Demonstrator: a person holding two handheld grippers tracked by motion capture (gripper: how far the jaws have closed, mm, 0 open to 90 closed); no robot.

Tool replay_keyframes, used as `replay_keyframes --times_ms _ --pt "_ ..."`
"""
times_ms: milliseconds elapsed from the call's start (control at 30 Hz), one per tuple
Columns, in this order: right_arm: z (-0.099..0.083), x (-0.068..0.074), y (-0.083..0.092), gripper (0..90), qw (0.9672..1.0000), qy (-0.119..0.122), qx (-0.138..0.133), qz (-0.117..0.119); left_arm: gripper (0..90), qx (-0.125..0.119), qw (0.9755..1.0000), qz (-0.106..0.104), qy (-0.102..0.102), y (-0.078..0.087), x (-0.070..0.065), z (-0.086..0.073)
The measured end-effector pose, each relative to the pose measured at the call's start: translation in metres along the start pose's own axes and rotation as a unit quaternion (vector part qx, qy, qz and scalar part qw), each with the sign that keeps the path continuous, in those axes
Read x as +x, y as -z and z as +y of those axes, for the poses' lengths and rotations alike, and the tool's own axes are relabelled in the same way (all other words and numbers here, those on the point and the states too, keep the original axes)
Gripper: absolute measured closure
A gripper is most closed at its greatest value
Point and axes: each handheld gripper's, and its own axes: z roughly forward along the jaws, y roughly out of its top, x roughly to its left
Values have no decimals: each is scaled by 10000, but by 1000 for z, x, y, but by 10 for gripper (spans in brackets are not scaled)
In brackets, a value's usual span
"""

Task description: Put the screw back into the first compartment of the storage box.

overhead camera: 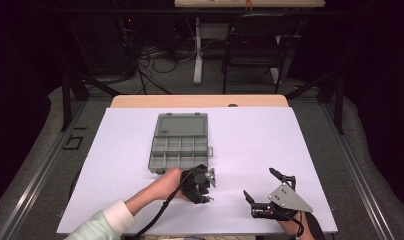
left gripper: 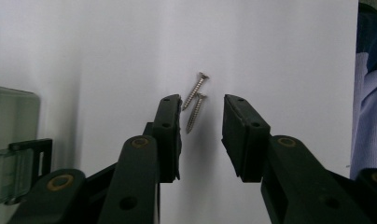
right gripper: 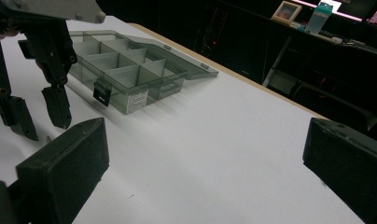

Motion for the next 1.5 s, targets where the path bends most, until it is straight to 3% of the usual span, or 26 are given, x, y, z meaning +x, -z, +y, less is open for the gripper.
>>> replay_keyframes --times_ms 167,467,700,800,900,1200,1500 --pt "0 0 0 0 10000 3 5 0 744 153 9999 21 -16 -7 1 -2" --pt "0 0 0 0 10000 27 4 8 803 84 9999 122 -82 -8 1 -4" --pt "0 0 -1 0 10000 32 -5 11 788 56 9998 136 -138 -9 -1 0" --pt "0 0 0 0 10000 35 13 8 869 76 9997 137 -167 -9 -2 0" --pt "0 0 0 0 10000 33 -7 25 871 85 9997 136 -160 -9 -2 0" --pt "0 0 0 0 10000 37 -2 8 876 -99 9998 141 70 -3 0 -3" --pt "0 0 -1 0 10000 40 -9 6 876 -74 9996 260 118 10 6 -11"
